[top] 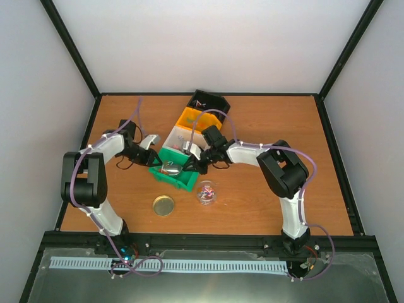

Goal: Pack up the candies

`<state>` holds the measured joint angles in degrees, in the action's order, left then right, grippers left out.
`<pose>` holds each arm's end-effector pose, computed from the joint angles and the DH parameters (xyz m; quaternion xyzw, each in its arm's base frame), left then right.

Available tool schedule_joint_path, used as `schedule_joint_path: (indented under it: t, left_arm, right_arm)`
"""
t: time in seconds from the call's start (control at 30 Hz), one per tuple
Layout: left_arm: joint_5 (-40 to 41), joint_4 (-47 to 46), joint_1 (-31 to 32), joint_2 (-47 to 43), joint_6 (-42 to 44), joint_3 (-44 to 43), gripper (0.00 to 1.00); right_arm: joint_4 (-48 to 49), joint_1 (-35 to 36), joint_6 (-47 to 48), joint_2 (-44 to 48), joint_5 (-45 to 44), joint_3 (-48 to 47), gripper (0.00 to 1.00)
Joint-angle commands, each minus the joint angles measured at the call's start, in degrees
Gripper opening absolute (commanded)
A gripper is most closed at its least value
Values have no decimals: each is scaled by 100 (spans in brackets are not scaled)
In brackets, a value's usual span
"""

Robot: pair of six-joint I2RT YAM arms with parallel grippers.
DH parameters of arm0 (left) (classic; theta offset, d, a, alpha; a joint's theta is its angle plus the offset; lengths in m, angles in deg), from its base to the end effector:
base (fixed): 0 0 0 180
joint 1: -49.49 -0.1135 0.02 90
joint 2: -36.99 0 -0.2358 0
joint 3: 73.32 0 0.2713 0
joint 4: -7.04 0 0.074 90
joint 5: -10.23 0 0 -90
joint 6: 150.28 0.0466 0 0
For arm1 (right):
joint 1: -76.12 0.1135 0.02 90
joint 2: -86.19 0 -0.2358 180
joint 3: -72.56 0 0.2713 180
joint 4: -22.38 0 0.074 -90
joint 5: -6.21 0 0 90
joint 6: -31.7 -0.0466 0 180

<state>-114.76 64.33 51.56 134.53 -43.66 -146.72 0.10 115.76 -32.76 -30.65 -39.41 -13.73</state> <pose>0.3141 -0.0381 0.1254 0.1766 0.9348 -0.2883 0.1086 0.3064 0.2962 0.1005 -0.5741 0.6746 0.3915 0.2489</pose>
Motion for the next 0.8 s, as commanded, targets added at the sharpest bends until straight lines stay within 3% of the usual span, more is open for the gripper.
schedule_joint_path:
  t: [0.0, 0.43, 0.77]
  left_arm:
    - [-867, 369, 87, 124, 200, -140, 24]
    - [-1398, 854, -188, 31, 356, -643, 26]
    - [-1054, 860, -291, 245, 271, -758, 26]
  right_arm:
    - [1344, -122, -137, 98, 2, 361, 3]
    - [1845, -290, -116, 390, 304, 831, 3]
    - [1606, -438, 144, 519, 332, 935, 3]
